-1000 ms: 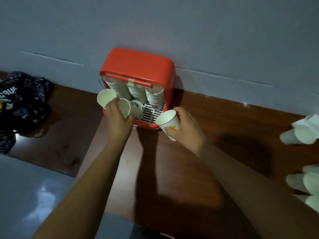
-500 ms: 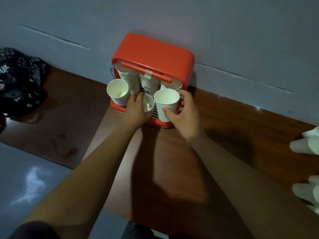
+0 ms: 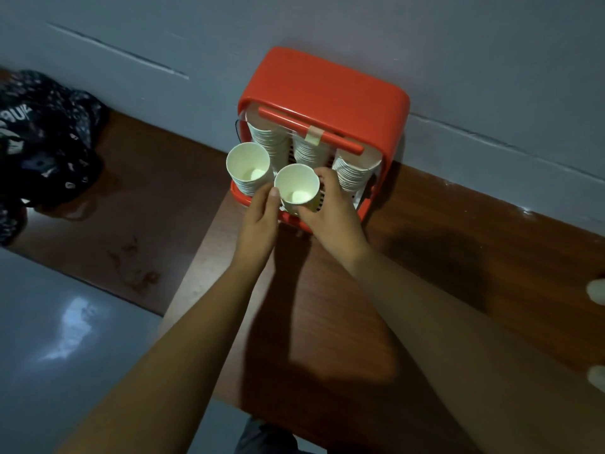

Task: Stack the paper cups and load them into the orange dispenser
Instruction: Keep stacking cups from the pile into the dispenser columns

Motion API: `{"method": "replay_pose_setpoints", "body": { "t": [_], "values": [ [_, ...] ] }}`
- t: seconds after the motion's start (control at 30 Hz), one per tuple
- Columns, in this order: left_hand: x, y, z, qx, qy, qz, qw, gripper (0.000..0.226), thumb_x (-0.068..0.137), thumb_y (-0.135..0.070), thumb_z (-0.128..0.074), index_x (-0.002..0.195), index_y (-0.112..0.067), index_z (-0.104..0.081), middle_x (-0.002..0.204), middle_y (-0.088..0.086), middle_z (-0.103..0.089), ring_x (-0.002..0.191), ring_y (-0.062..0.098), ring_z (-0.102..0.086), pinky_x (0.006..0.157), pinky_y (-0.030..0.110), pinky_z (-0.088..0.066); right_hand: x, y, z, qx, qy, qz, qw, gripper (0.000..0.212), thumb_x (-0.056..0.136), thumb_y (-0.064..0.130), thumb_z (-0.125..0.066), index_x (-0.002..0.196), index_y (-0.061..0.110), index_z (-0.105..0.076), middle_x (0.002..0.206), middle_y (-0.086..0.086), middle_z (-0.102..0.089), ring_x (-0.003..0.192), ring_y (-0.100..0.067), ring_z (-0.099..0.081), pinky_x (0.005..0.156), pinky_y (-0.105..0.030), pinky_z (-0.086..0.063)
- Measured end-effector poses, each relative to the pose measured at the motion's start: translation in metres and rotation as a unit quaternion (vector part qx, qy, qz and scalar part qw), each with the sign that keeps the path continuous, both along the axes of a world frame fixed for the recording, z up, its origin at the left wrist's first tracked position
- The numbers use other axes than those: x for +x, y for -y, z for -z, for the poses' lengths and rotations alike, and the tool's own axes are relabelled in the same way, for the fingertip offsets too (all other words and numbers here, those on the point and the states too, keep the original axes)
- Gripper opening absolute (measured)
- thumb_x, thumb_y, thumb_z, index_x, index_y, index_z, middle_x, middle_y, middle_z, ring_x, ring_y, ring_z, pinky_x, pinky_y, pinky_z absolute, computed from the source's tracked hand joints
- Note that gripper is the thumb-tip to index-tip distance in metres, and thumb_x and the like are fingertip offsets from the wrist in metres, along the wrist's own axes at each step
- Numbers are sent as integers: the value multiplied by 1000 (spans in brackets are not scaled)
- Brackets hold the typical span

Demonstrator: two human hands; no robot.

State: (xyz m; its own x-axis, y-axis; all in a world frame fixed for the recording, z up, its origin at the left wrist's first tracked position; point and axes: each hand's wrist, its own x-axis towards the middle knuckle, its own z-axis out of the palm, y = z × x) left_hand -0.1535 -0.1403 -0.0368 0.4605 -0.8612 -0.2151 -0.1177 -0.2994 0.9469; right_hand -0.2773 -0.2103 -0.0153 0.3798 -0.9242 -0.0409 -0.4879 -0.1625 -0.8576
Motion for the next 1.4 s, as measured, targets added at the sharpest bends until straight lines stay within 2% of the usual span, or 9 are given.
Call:
{"method": "replay_pose_setpoints", "body": {
  "t": [0.27,0.57,0.67,0.83,0.97,1.1,1.17,1.33,1.4],
  "values": [
    [11,10,29,8,124,66,990,44,96,-28,-60,139,-22,-54,132,-6,-62,116,6,-61,99,40,-54,-6,6,27,30,-61,-2,998,54,78,19,-79,122,9,-48,117,-8,-61,105,-22,-58,84,-39,-52],
    [6,-9,13,48,109,10,993,26,98,-26,-57,122,-15,-58,121,4,-58,105,13,-58,87,21,-50,-22,-10,10,41,-60,25,997,62,81,15,-75,136,12,-47,125,1,-56,108,-7,-53,88,-18,-41],
    [-6,-29,4,84,68,55,993,11,98,-23,-58,106,-16,-60,104,3,-65,96,17,-63,87,36,-54,-60,-36,0,31,-74,49,996,56,82,15,-74,133,10,-52,122,3,-54,107,0,-49,88,-6,-40],
    [-44,-28,4,175,92,277,940,15,95,-24,-62,105,-13,-61,101,6,-68,96,26,-66,90,44,-54,-167,-87,-3,70,-235,106,964,63,86,32,-70,141,14,-44,144,-7,-43,133,-20,-42,111,-35,-36],
    [-107,-11,-9,118,167,364,909,14,93,-16,-64,102,-6,-64,99,13,-68,92,28,-64,77,30,-44,-262,-137,-22,84,-274,210,935,61,89,30,-68,141,10,-44,143,-11,-41,133,-25,-41,111,-37,-34],
    [-190,-4,-35,77,182,426,883,8,93,-17,-61,97,-11,-64,96,10,-69,90,26,-63,76,28,-42,-349,-194,-41,89,-294,333,891,63,86,36,-69,139,13,-45,140,-12,-44,129,-28,-45,105,-45,-41],
    [-239,-4,-47,58,189,472,859,7,93,-21,-59,97,-15,-61,94,6,-67,89,25,-63,73,27,-40,-390,-223,-49,93,-284,373,878,63,85,37,-69,138,15,-44,139,-11,-45,127,-27,-47,101,-43,-44],
    [-367,-16,-69,13,198,555,808,14,92,-26,-63,102,-17,-60,100,4,-64,90,20,-60,73,27,-40,-481,-270,-65,52,-265,446,853,44,81,24,-74,118,13,-54,111,-4,-54,101,-17,-53,78,-17,-38],
    [-417,-18,-70,7,215,575,789,22,90,-30,-66,108,-21,-58,108,3,-61,95,19,-58,76,29,-42,-511,-275,-63,38,-266,461,846,47,79,33,-74,118,18,-52,112,0,-55,102,-13,-52,86,-21,-42]
  ]
}}
